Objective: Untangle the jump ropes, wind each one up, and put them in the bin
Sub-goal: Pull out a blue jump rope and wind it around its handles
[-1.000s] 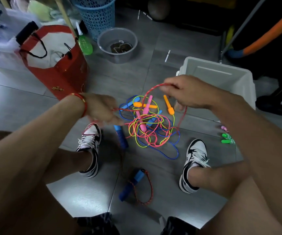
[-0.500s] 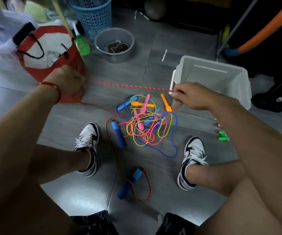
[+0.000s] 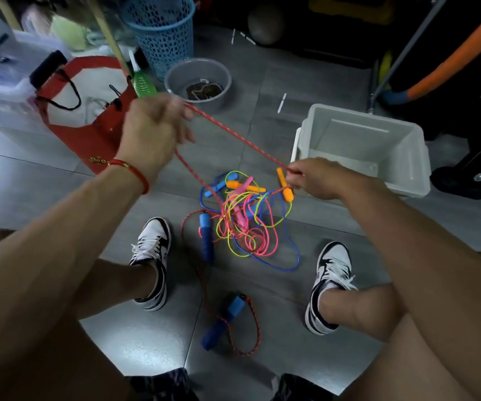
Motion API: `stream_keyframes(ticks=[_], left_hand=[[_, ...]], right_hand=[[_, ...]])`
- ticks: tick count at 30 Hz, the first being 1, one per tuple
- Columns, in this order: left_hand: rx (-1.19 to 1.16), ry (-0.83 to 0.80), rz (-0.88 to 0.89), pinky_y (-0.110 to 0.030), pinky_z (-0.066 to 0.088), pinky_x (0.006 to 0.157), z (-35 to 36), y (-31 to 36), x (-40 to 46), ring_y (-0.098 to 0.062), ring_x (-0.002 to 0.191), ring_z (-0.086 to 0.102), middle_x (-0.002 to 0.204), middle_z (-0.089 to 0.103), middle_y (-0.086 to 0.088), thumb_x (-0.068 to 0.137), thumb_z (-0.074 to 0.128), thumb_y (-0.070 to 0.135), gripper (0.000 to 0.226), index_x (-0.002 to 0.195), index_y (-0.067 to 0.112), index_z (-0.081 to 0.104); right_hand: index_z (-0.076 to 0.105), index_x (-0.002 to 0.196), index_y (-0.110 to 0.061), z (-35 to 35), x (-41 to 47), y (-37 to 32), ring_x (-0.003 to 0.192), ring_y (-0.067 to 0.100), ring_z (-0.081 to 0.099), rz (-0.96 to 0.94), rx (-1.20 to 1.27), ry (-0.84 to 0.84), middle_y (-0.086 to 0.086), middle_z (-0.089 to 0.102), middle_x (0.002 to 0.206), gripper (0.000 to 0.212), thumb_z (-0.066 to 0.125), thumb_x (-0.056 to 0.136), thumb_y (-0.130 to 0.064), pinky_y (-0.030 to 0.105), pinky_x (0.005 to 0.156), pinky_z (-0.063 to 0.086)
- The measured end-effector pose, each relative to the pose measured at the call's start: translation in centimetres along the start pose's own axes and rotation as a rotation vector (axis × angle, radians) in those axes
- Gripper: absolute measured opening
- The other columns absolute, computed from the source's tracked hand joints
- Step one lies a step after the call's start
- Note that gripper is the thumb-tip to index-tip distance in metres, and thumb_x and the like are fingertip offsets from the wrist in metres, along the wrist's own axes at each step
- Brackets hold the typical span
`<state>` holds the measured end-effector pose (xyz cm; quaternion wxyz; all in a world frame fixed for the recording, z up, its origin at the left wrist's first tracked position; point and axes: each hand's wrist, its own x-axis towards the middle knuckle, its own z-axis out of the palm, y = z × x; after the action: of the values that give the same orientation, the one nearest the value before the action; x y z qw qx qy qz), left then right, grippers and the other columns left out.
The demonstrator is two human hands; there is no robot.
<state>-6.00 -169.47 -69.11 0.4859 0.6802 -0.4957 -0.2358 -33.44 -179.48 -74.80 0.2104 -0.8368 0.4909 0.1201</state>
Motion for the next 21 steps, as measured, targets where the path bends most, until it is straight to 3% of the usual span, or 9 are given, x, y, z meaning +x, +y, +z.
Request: stream_keyframes(ticks=[3,5,7,10,12,14,16,18,21], left_hand=[[0.162,0.147,-0.064,-0.030,0.053,0.058,-1.0,-1.1,0.5,-0.021,0.055,0.068,0.055,0.063,0.001,0.101,0.042,0.025,0.031,0.081,0.018,0.065],[0.248,0.134,-0.154,-0.036,0.059,0.062,-2.2,-2.6,1.3,-0.026,0.059,0.070,0.066,0.068,-0.011,0.090,0.044,0.019,0.024,0.079,0.018,0.065],[0.393,-0.005,-0.274,-0.048,0.061,0.077,-3.6,-4.3,2.2,-0.035,0.079,0.072,0.086,0.072,-0.017,0.070,0.049,0.024,0.020,0.078,0.024,0.068],[0.349,-0.232,-0.339,-0.037,0.054,0.095,-2.4,-3.6,1.6,-0.023,0.099,0.065,0.106,0.068,-0.007,0.066,0.065,0.026,0.052,0.117,0.018,0.064],[0.164,-0.405,-0.248,-0.026,0.049,0.085,0.2,-0.3,-0.8,-0.018,0.090,0.057,0.104,0.061,-0.011,0.080,0.071,0.003,0.047,0.124,0.006,0.054],[0.165,-0.488,-0.099,-0.026,0.046,0.073,2.3,1.0,-2.2,-0.016,0.077,0.058,0.089,0.063,-0.019,0.098,0.061,0.008,0.016,0.113,0.006,0.058],[0.165,-0.421,-0.047,-0.031,0.046,0.063,2.3,0.9,-1.8,-0.019,0.059,0.061,0.074,0.064,-0.024,0.103,0.052,0.028,0.024,0.091,0.013,0.066],[0.003,-0.278,-0.055,-0.040,0.046,0.062,1.4,1.6,-0.9,-0.029,0.057,0.059,0.075,0.059,-0.028,0.099,0.050,0.032,0.031,0.073,0.022,0.062],[-0.192,-0.028,-0.106,-0.038,0.050,0.058,-0.3,1.9,1.2,-0.027,0.054,0.056,0.071,0.057,-0.007,0.105,0.046,0.026,0.035,0.071,0.020,0.055]], right_hand=[[0.065,0.102,-0.022,-0.2,0.9,-0.2,0.111,0.037,0.060,0.102,-0.049,0.161,0.012,0.068,0.110,0.024,0.043,0.099,-0.032,0.040,0.087,0.047],[0.068,0.097,-0.018,-2.0,1.1,-1.6,0.095,0.037,0.066,0.054,0.168,0.377,0.015,0.071,0.095,0.026,0.046,0.095,-0.031,0.040,0.079,0.053],[0.071,0.093,-0.021,-4.3,0.7,-3.5,0.079,0.030,0.068,-0.102,0.352,0.485,0.012,0.069,0.078,0.023,0.050,0.097,-0.030,0.037,0.072,0.054],[0.073,0.099,-0.024,-5.9,-0.2,-6.5,0.062,0.016,0.056,-0.321,0.358,0.480,-0.001,0.057,0.064,0.021,0.053,0.099,-0.033,0.028,0.064,0.047],[0.073,0.101,-0.024,-5.7,-0.1,-7.9,0.066,0.012,0.049,-0.398,0.261,0.480,-0.004,0.053,0.065,0.024,0.053,0.099,-0.037,0.032,0.065,0.041],[0.071,0.099,-0.022,-5.3,0.4,-8.6,0.072,0.015,0.052,-0.433,0.210,0.461,-0.006,0.054,0.070,0.026,0.052,0.098,-0.041,0.036,0.066,0.043],[0.069,0.090,-0.021,-4.9,1.4,-8.2,0.070,0.018,0.053,-0.396,0.194,0.414,-0.004,0.054,0.067,0.026,0.054,0.097,-0.041,0.034,0.063,0.041],[0.065,0.078,-0.022,-3.9,2.6,-6.3,0.068,0.018,0.055,-0.302,0.120,0.285,-0.002,0.055,0.065,0.027,0.056,0.097,-0.039,0.031,0.063,0.041],[0.060,0.066,-0.024,-1.2,4.2,-2.1,0.085,0.028,0.065,-0.109,0.001,0.006,0.003,0.068,0.079,0.028,0.058,0.093,-0.031,0.039,0.081,0.053]])
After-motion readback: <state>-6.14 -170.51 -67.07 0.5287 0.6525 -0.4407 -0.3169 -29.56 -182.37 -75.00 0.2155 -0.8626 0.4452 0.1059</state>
